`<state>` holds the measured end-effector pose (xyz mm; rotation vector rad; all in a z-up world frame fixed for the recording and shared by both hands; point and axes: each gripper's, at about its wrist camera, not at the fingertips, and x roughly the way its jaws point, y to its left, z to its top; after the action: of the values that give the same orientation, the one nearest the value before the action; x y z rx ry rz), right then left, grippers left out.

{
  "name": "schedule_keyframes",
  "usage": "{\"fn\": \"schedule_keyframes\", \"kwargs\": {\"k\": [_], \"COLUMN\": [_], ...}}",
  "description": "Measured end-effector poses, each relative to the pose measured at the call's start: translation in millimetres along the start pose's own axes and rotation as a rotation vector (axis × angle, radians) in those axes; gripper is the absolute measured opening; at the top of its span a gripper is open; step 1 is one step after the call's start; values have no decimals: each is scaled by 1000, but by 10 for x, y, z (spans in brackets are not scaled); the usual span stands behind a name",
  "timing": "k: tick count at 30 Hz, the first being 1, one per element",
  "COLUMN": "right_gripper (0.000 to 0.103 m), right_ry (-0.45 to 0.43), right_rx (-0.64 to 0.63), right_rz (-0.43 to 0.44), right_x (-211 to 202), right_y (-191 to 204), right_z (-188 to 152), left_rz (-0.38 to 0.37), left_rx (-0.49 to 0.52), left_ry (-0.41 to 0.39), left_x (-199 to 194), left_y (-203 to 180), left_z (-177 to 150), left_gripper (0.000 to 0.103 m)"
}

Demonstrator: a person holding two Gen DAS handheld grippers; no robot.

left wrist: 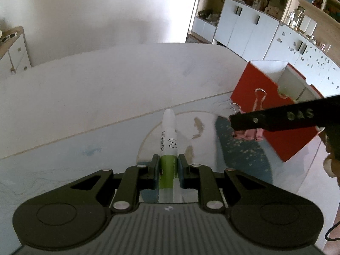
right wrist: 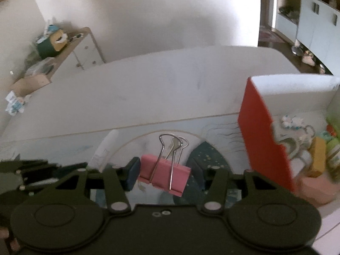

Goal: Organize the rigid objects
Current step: 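Carry the marker and pink binder clip with both grippers over the red box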

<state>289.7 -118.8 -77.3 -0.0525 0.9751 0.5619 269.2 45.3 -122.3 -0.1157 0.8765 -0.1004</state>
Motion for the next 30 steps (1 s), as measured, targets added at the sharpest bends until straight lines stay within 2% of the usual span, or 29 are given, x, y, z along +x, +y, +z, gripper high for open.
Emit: {"fn": "schedule_keyframes", "kwargs": {"k": [7,14,24,30], "right_gripper": [52,52,52,52], "right_ry": [-57,-114,-133,-146], "right_rx": [-17,-5,23,18], "right_rz": [32,28,-29,-68], "right_x": [-466,-821,-1045,-1069], "right_y": [-343,-905,-1829,-2255], "right_z": [48,72,20,-7], "left_rz": [-5,-17,-45,-56], "left_rx": [39,95,145,171], "left_ry": [-35,-79,-97,-74], "left_x": [-232,-327,-30,262], "left_y": [-422,-1025,-1939,-2346], "left_z": [208,445,800,990], "left_gripper": [17,17,17,17]}}
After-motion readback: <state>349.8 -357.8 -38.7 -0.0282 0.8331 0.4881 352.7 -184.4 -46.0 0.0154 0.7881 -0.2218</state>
